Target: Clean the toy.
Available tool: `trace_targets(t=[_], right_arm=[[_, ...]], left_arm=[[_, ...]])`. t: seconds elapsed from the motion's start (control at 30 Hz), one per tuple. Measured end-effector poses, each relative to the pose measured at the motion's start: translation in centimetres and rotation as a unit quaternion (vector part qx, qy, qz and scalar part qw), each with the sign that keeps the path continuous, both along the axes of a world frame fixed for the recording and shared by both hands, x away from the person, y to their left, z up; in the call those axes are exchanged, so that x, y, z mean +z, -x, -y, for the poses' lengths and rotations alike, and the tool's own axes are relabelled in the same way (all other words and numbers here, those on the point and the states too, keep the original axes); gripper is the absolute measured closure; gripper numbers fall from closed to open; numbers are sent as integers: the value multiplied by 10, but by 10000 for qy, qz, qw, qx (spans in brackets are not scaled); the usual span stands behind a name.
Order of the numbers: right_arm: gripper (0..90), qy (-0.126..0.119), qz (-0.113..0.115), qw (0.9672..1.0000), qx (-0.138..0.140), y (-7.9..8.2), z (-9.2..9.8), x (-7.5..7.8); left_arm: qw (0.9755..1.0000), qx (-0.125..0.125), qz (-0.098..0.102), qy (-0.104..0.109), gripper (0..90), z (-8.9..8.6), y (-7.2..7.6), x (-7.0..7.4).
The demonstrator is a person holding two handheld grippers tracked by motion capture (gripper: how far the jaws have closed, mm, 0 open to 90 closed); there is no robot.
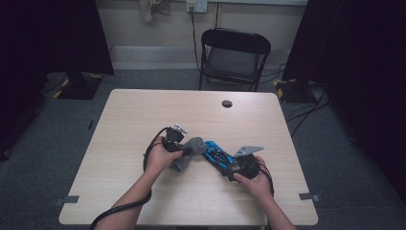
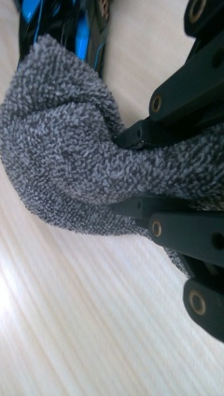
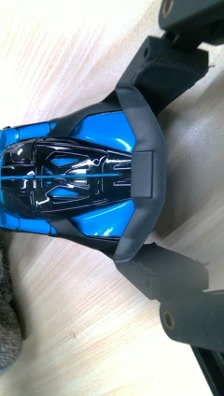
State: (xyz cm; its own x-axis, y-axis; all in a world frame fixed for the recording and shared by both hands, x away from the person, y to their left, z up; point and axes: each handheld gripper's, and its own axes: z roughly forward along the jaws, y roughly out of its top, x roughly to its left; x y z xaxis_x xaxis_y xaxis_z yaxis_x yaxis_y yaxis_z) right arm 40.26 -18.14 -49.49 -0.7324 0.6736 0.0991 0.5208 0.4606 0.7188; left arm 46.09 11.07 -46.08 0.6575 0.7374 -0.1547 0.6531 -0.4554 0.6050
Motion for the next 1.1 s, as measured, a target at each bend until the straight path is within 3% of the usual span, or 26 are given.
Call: trace_targets(t=[0.17,0.4,0.53,0.67,0.77,0.93,1.1], right_arm=[[257,-31,-12,10000,-3,0,1,0],[257,-46,-28,10000,-18,0,1,0],[257,-31,-11,10000,-11,0,0,0],[256,-46,-13,10000,-27,0,0,0],[257,-41,-16,10000,-25,0,0,0],[257,-37,-13,10000,-25,0,0,0],[257,-31,-7,10000,-19,0,0,0]], left_arm=[[9999,88,-32,75,732,-6,-2,2],[9988,-449,88,189,732,8,25,10],[9963,-806,105,262,731,24,43,14],[9922,-1214,15,272,730,43,58,13],[9893,-1451,-60,142,729,57,66,8],[9891,-1472,-101,-7,729,65,63,2],[9918,-1269,-146,21,729,62,56,-1]])
